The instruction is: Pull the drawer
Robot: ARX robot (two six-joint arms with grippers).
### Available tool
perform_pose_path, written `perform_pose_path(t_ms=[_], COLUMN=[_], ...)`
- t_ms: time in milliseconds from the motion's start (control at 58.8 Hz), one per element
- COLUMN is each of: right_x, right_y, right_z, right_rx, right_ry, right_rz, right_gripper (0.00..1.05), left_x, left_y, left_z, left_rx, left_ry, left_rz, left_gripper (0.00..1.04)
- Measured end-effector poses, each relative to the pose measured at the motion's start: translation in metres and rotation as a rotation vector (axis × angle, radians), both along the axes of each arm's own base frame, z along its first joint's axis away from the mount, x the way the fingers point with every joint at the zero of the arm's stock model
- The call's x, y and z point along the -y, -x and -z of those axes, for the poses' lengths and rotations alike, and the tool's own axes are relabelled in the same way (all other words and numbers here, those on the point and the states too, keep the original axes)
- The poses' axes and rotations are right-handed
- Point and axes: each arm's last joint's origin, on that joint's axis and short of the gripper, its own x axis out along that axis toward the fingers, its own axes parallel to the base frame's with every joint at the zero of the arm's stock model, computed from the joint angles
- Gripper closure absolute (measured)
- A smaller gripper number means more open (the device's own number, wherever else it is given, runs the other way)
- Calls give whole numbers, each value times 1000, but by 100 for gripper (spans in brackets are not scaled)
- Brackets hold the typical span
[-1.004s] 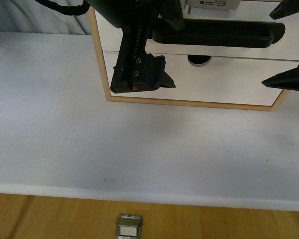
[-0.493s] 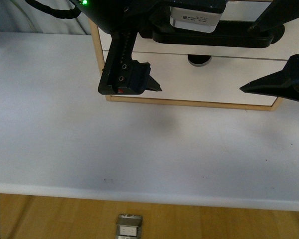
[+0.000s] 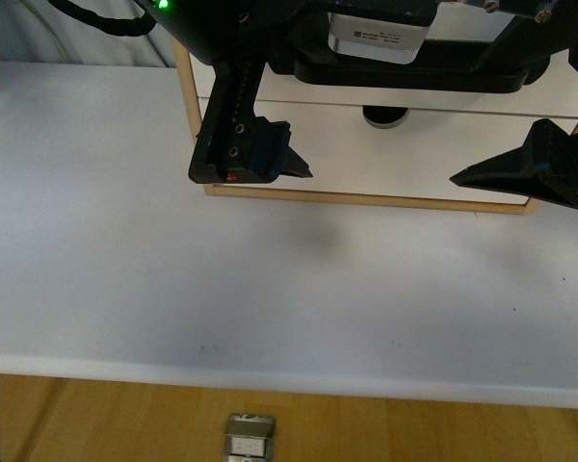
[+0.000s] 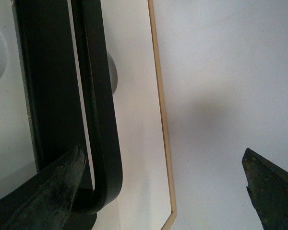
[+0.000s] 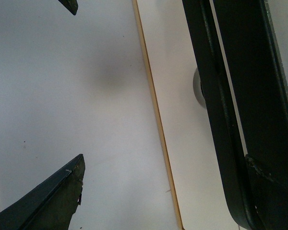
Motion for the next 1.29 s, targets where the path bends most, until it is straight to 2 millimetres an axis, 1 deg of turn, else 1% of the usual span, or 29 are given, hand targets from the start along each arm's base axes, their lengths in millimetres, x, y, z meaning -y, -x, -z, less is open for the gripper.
perform_pose_path(t_ms=[357, 629, 902, 1293], right_x=[8, 8, 7, 7], right_y=[-3, 0, 14, 41], right_z=[3, 3, 0, 0], right_rx=[-13, -32, -60, -83], right_ry=[1, 5, 18, 15], right_rz=[11, -12, -46, -84], right_gripper=[9, 9, 9, 9], left_x=[1, 2, 0, -5], left_y=[2, 7, 20, 52], left_z=[1, 0, -1, -1], left_rx=[-8, -41, -68, -81], left_ry=[-11, -28, -38, -53], left_rz=[6, 25, 41, 73], left_gripper=[6, 6, 6, 6])
